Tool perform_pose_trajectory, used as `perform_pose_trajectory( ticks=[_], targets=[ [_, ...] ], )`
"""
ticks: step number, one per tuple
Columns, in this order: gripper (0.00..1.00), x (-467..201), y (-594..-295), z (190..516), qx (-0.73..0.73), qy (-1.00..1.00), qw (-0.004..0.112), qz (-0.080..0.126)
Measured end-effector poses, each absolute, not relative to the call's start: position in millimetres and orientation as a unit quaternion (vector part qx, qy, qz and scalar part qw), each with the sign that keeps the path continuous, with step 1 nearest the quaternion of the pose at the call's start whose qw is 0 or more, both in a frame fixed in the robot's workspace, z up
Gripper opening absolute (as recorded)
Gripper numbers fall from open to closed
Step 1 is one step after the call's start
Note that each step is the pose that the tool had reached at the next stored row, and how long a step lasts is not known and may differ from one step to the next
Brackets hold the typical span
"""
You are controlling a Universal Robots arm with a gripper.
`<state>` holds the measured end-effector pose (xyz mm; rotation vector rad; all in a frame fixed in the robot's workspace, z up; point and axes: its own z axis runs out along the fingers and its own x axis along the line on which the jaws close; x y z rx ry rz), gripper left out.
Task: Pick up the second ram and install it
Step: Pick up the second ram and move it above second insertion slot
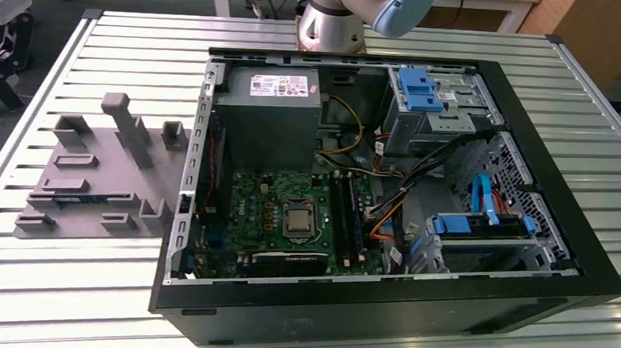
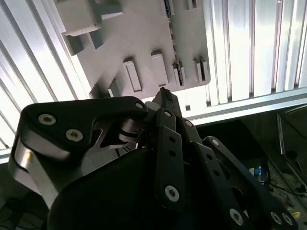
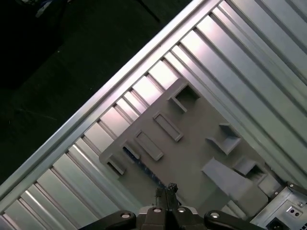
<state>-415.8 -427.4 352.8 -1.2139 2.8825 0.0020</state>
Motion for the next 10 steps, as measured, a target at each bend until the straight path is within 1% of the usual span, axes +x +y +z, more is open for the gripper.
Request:
perform_pose_trajectory(
  ticks=[10],
  targets=[
    [0.11,-416.1,-427.4,351.0,-0.462,0.887,0.007,0.001]
  ],
)
